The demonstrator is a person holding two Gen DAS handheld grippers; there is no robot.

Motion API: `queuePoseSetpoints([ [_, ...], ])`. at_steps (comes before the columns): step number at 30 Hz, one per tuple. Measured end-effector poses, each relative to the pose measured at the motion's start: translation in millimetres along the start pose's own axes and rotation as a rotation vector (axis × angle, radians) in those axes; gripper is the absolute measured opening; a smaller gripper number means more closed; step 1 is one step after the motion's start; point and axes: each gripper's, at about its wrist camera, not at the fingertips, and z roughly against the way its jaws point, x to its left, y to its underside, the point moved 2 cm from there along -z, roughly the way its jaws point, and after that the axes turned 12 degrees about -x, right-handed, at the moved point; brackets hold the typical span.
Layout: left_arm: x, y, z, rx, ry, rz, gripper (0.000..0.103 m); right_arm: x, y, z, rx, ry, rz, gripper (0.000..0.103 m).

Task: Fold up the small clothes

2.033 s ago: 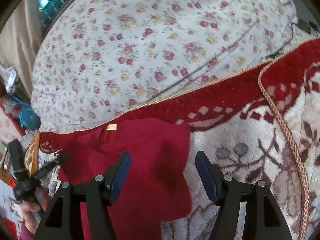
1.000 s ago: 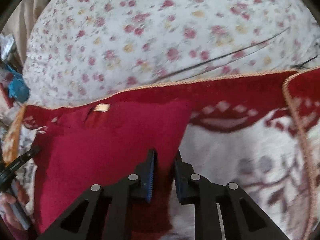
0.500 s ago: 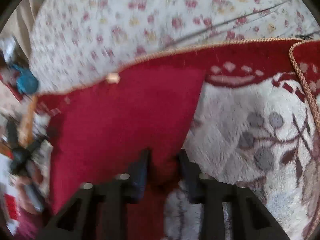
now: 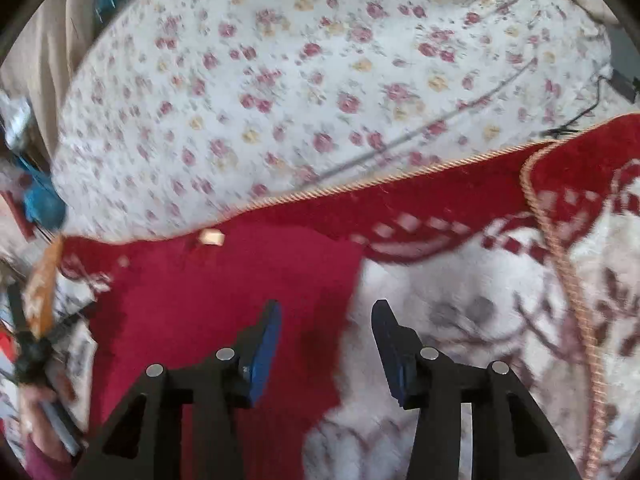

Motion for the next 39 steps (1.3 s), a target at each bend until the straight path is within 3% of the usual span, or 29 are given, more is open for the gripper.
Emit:
queuePoseSetpoints([
  [5, 0, 9, -25, 0.069, -0.041, -0.021, 0.046, 28, 13, -55, 0.084, 0.016, 0.114, 0.044],
  [8, -1, 10, -31, 0.068, -0.061, -0.034, 0.056, 22, 25, -81, 0.128, 0.066, 0.141, 0.045],
  [15, 0, 11, -31, 0.067, -0.058, -0.039, 0.056, 8, 14, -62, 0.129, 0.043, 0.062, 0.045],
  [20, -1, 13, -29, 0.058, -0.065, -0.046, 0.056, 25, 18, -33, 0.095, 0.011, 0.11, 0.045],
  [27, 2, 14, -29, 0.051, -0.073, -0.048, 0.062, 37, 44, -43, 0.258, 0.088, 0.26, 0.047],
  [30, 2, 14, -30, 0.055, -0.073, -0.04, 0.062, 30, 38, -32, 0.227, 0.06, 0.189, 0.047],
  [35, -2, 15, -30, 0.046, -0.084, -0.059, 0.062, 30, 14, -45, 0.07, 0.018, 0.128, 0.047],
  [37, -2, 15, -31, 0.046, -0.082, -0.059, 0.063, 30, 15, -63, 0.062, 0.027, 0.126, 0.047],
  [39, -2, 15, -32, 0.046, -0.087, -0.058, 0.067, 23, 26, -85, 0.108, 0.076, 0.131, 0.05],
])
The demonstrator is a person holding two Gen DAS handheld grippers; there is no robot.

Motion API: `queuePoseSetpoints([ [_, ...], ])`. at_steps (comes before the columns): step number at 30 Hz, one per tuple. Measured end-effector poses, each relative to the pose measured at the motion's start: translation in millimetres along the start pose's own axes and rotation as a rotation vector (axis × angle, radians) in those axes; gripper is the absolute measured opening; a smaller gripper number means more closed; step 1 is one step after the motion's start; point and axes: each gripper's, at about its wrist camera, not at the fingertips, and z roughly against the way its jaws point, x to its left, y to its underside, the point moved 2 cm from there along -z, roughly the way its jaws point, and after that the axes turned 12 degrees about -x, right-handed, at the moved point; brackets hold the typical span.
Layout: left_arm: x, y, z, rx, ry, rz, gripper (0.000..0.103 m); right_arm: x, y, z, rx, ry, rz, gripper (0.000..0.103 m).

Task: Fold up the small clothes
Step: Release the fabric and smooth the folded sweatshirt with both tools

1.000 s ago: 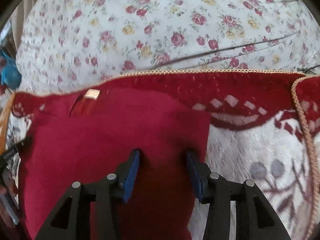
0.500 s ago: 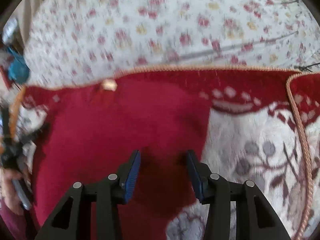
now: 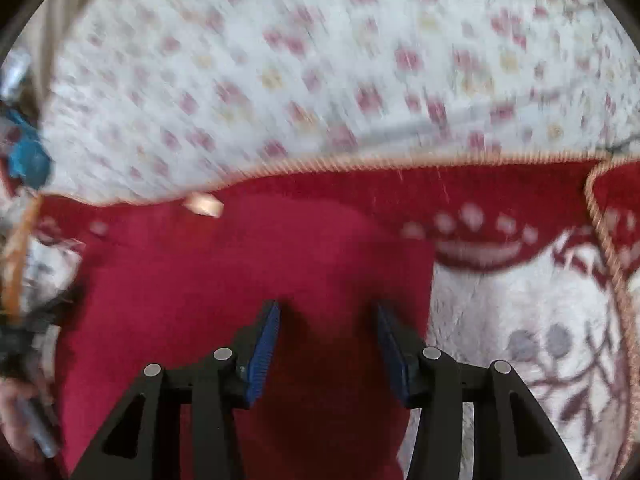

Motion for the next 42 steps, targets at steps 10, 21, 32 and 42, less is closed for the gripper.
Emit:
queuePoseSetpoints([
  [10, 5, 7, 33, -0.004, 0.04, 0.012, 0.067, 1, 19, 51, 0.097, 0.012, 0.06, 0.053],
  [21, 0, 33, 121, -0.095, 0.068, -0.079, 0.067, 9, 46, 104, 0.043, 0.022, -0.023, 0.066],
  [32, 4, 63, 156, -0.107, 0.072, -0.135, 0.067, -1, 82, 140, 0.041, -0.022, -0.082, 0.068],
  [42, 34, 91, 160, -0.008, 0.154, -0.053, 0.067, 9, 95, 135, 0.074, -0.049, -0.057, 0.068],
])
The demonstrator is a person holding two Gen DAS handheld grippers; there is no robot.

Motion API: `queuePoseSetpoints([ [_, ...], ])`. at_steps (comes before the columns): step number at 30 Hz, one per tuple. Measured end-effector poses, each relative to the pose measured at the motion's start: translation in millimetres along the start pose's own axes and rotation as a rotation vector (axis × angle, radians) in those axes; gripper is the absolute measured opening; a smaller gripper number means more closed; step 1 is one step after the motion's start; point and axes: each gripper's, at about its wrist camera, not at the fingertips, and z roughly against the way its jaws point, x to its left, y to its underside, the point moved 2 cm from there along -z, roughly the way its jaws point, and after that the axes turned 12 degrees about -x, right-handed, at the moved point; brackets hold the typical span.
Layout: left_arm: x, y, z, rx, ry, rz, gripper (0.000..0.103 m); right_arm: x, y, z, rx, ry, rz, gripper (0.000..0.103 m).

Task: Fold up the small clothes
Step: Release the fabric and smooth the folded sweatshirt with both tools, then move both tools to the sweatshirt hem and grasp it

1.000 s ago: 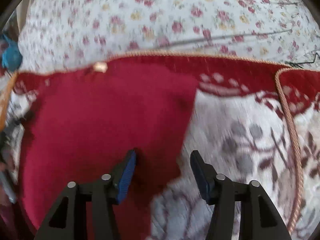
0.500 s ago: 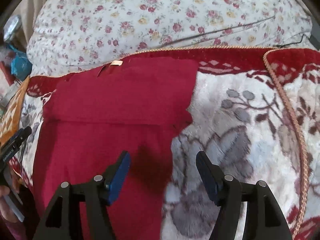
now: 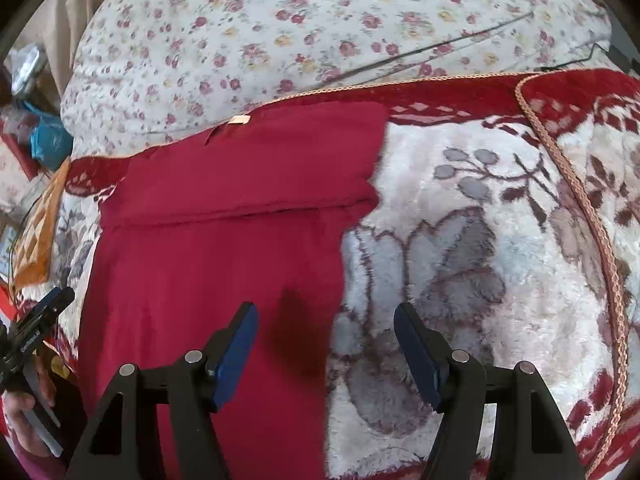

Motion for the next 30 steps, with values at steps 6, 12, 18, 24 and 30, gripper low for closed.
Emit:
queuePoseSetpoints([
  [6, 17, 21, 15, 0.054, 0.06, 0.045, 0.067, 7, 19, 8, 0.045, -0.024, 0.064, 0.068],
  [12, 25, 44, 34, 0.087, 0.108, 0.06, 0.067, 8, 56, 20, 0.137, -0.114, 0.06, 0.068],
  [18, 20, 79, 50, 0.168, 0.125, -0.016, 0.067, 13, 96, 37, 0.207, -0.155, 0.079, 0.068],
  [24, 19, 101, 49, 0.24, 0.117, -0.049, 0.067, 10, 128, 46, 0.278, -0.141, 0.099, 0.069],
  [30, 21, 111, 43, 0.299, 0.146, -0.003, 0.067, 2, 154, 39, 0.371, -0.148, 0.049, 0.07],
])
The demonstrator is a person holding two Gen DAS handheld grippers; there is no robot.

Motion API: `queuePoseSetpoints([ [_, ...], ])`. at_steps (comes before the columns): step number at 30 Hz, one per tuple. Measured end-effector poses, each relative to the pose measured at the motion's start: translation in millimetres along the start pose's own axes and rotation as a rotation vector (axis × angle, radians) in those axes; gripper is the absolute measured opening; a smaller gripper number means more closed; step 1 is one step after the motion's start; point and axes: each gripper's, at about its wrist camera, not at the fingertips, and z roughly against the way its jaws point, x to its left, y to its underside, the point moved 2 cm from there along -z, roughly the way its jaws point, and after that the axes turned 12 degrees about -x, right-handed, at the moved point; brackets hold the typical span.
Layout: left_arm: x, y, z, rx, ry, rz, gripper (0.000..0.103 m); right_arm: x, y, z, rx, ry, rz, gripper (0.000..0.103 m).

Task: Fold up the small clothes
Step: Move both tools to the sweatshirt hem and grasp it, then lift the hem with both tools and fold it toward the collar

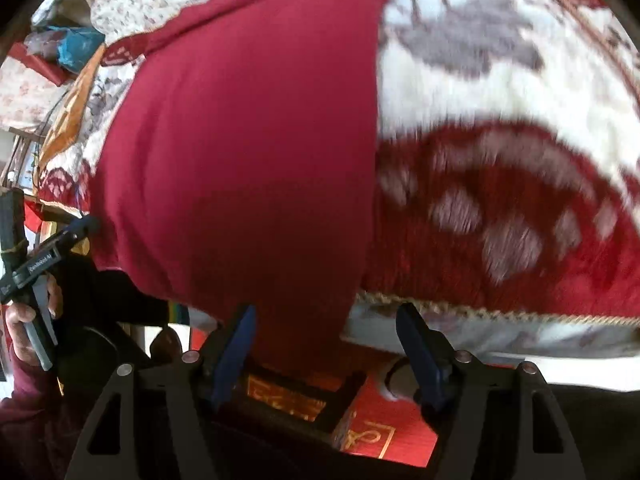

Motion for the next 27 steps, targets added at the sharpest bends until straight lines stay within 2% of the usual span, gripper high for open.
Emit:
queuePoseSetpoints([
  [5, 0, 6, -8, 0.038, 0.007, 0.014, 0.067, 9, 4, -15, 0.038, -0.057, -0.02, 0.07],
  [8, -2, 6, -9, 0.044, 0.009, 0.011, 0.067, 9, 5, -22, 0.028, -0.061, -0.045, 0.07],
  [9, -2, 6, -10, 0.043, 0.01, 0.012, 0.064, 9, 5, -25, 0.018, -0.067, -0.062, 0.07],
  [10, -1, 6, -9, 0.039, 0.0, 0.012, 0.051, 11, 6, -26, 0.015, -0.078, -0.067, 0.068],
  [11, 0, 7, -9, 0.041, -0.002, 0.012, 0.042, 13, 6, -27, 0.011, -0.087, -0.059, 0.052],
  [12, 0, 7, -10, 0.049, 0.005, 0.013, 0.022, 17, 6, -27, 0.006, -0.095, -0.041, 0.04],
  [13, -1, 8, -10, 0.063, 0.017, 0.011, 0.011, 20, 6, -26, -0.002, -0.104, -0.017, 0.026],
  [16, -6, 9, 2, 0.047, 0.054, -0.006, 0.007, 32, 4, -12, -0.046, -0.142, 0.037, 0.016],
  [19, -9, -3, 26, 0.003, 0.124, 0.0, 0.007, 41, 0, 7, -0.093, -0.183, 0.068, 0.014],
  [23, -5, -38, 57, -0.096, 0.189, 0.038, 0.006, 42, -22, 43, -0.2, -0.256, 0.061, 0.013],
  [27, -1, -86, 72, -0.237, 0.184, 0.079, 0.006, 37, -63, 75, -0.33, -0.288, 0.042, 0.013],
])
